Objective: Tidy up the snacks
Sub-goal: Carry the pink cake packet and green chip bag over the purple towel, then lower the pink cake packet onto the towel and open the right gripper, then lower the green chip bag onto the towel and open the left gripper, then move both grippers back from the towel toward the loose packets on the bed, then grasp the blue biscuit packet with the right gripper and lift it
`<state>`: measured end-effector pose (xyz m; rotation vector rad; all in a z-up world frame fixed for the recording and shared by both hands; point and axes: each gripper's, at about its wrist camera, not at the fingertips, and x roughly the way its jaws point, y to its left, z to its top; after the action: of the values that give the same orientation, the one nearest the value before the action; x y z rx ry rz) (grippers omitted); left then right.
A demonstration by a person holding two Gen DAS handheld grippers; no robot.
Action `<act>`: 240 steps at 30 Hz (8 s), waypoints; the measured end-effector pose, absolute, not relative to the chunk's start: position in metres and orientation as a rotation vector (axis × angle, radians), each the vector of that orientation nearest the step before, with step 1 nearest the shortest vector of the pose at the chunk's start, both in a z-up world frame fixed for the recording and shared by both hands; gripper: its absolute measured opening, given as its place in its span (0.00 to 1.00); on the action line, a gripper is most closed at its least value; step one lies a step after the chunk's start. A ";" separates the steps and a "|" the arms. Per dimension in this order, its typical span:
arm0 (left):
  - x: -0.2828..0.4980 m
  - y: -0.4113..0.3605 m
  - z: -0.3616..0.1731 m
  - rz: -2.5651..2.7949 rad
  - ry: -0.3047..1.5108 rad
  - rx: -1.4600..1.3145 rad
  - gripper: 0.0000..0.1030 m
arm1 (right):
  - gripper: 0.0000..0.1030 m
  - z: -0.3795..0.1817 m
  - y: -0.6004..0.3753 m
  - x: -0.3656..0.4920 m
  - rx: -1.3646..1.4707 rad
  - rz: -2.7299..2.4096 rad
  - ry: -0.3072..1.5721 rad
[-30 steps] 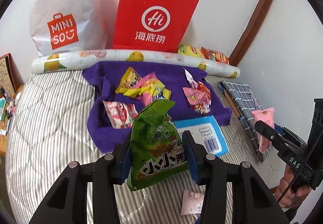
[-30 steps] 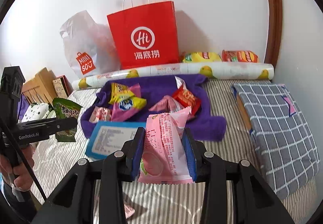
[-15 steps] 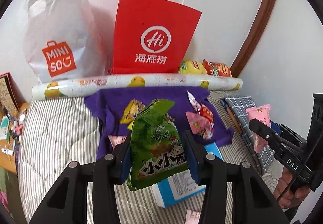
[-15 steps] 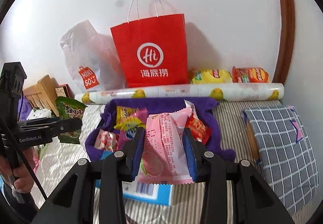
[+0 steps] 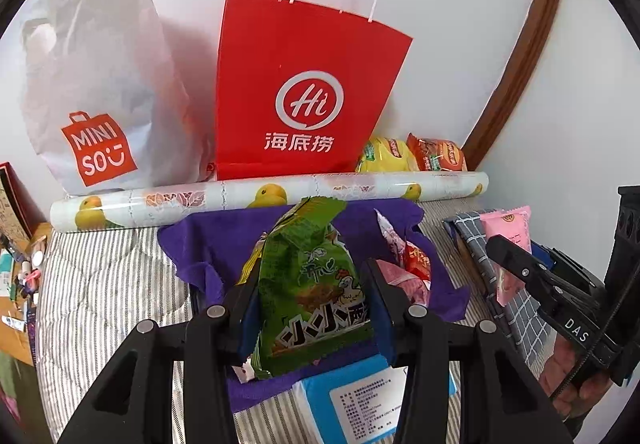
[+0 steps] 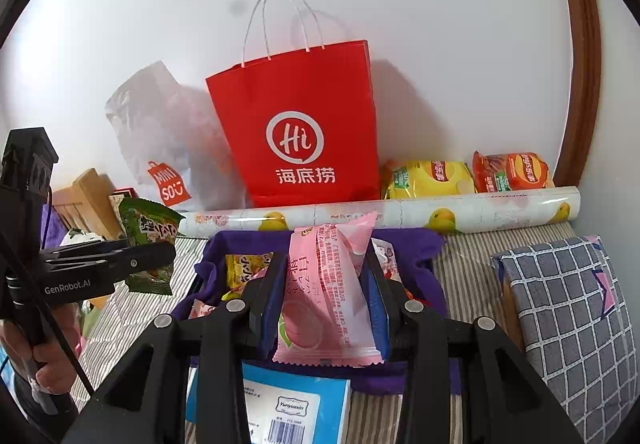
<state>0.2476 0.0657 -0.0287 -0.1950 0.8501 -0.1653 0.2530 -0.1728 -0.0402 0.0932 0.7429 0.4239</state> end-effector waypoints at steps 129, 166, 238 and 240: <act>0.331 0.046 -0.106 -0.273 1.070 -0.232 0.78 | 0.68 -0.143 -0.146 0.308 0.088 0.442 0.915; 0.236 0.008 -0.009 -0.388 0.868 -0.138 0.80 | 0.78 -0.071 -0.229 0.150 0.099 0.129 0.853; 0.127 0.019 -0.089 -0.407 1.000 -0.086 0.80 | 0.61 -0.185 -0.153 0.009 -0.159 0.523 1.040; 0.123 0.016 -0.091 -0.407 1.000 -0.078 0.80 | 0.54 -0.186 -0.151 0.006 -0.195 0.511 1.017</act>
<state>0.1232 0.0158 -0.0913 -0.0782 0.9999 -0.4072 0.0062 -0.1509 -0.1861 -0.1953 1.0166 0.5106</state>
